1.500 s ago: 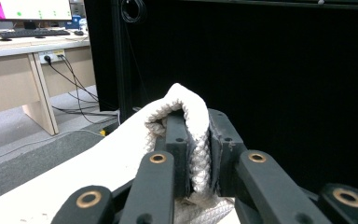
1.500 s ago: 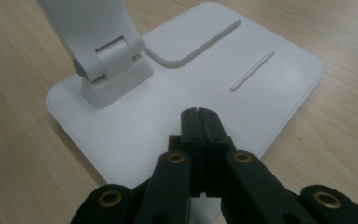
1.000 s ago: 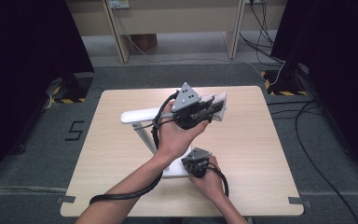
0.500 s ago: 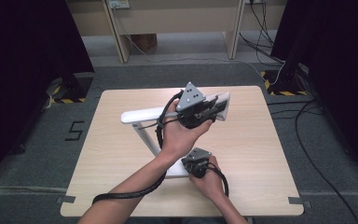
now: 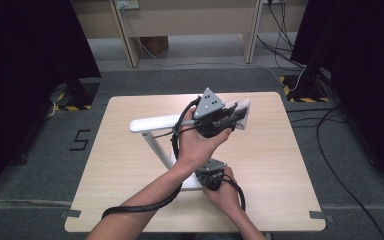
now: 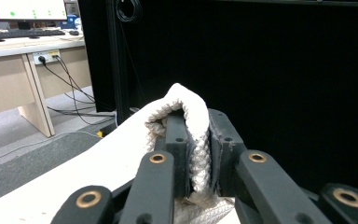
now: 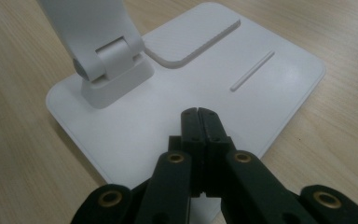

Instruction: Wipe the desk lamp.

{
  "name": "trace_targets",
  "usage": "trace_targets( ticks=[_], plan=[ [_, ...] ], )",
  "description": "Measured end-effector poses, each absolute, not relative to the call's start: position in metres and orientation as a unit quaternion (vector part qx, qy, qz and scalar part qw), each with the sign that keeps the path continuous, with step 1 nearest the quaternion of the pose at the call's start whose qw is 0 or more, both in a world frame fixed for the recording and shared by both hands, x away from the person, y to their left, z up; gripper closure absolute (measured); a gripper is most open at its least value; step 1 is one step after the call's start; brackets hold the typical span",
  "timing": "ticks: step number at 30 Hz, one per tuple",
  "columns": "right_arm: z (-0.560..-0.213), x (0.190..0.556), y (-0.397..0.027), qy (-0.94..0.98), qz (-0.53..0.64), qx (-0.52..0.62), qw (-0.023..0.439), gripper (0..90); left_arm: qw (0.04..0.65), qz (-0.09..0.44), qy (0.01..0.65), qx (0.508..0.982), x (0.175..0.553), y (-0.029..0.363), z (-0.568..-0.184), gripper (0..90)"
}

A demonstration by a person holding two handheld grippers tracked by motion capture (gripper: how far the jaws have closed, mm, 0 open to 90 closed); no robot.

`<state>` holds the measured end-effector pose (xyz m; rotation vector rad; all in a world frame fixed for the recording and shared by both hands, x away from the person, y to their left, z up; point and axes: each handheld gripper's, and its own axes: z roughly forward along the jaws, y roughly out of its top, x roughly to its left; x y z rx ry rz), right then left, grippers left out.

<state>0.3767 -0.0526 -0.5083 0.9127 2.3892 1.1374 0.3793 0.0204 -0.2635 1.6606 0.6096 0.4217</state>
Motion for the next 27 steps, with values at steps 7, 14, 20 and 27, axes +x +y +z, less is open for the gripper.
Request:
trace_targets(
  ticks=[7,14,20,27],
  plan=[
    [-0.508,0.377,-0.053,0.841,0.401,0.322,0.169,90.0,0.613,0.186,0.257,0.724,0.378,0.014,-0.265,80.0],
    [-0.508,0.377,-0.053,0.84,0.402,0.322,0.168,90.0,0.614,0.192,0.25,0.724,0.377,0.01,-0.268,79.9],
    [-0.509,0.377,-0.053,0.841,0.402,0.322,0.168,90.0,0.613,0.196,0.247,0.725,0.375,0.009,-0.269,79.9],
    [-0.509,0.377,-0.053,0.84,0.402,0.322,0.168,90.0,0.608,0.192,0.242,0.731,0.374,0.002,-0.272,80.0]
  ],
)
